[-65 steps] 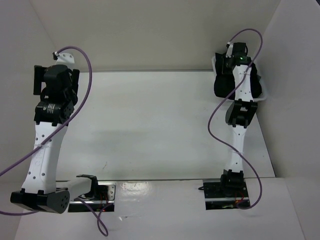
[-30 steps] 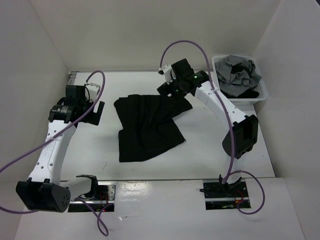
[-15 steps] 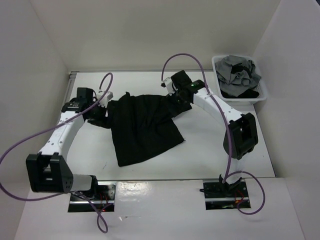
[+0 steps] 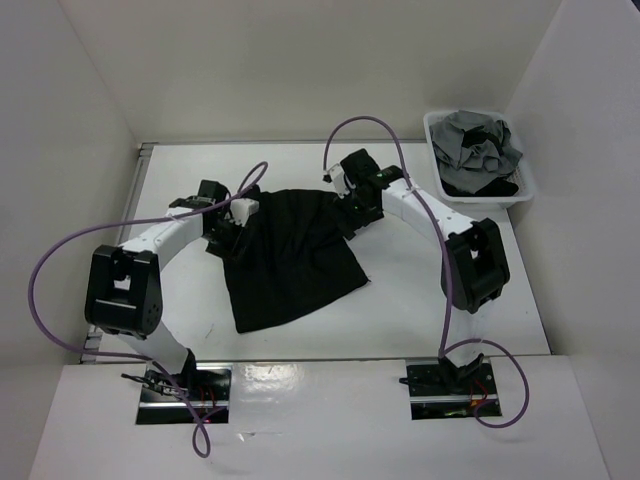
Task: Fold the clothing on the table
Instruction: Flatten the skirt out
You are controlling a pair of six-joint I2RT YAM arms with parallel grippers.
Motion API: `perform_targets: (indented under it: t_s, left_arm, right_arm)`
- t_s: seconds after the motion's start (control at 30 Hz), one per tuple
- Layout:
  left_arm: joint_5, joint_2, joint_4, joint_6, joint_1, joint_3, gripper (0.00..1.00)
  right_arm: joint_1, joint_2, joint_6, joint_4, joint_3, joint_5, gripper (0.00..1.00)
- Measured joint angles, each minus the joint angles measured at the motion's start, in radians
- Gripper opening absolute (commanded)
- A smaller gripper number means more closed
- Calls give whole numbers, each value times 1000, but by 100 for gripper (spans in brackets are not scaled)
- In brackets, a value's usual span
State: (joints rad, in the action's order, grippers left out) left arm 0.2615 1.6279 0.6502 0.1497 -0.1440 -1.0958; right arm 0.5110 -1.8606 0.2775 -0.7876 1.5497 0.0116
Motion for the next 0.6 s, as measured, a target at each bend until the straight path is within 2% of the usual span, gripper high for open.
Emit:
perform_targets:
  t_s: [0.1,0.17,0.3,0.5,0.6]
  left_arm:
    - [-15,9,-7,-15,-4,0,73]
    - [-25,17,-17,-23,-7,-2,70]
    - [-59,118,-42,-31,-52,-28,49]
    - [-83,216,-57,-54,-95,-97,34]
    - [-94,251,-57,-72,-105,-140,31]
  right_arm:
    - [-18,0,0,3,0,0,98]
    - [-31,0,0,3,0,0,98]
    - [-53,-2,0,4,1,0,98]
    - [-58,-38,0,3,14,0,98]
    - [-58,-53,0,3,15,1,98]
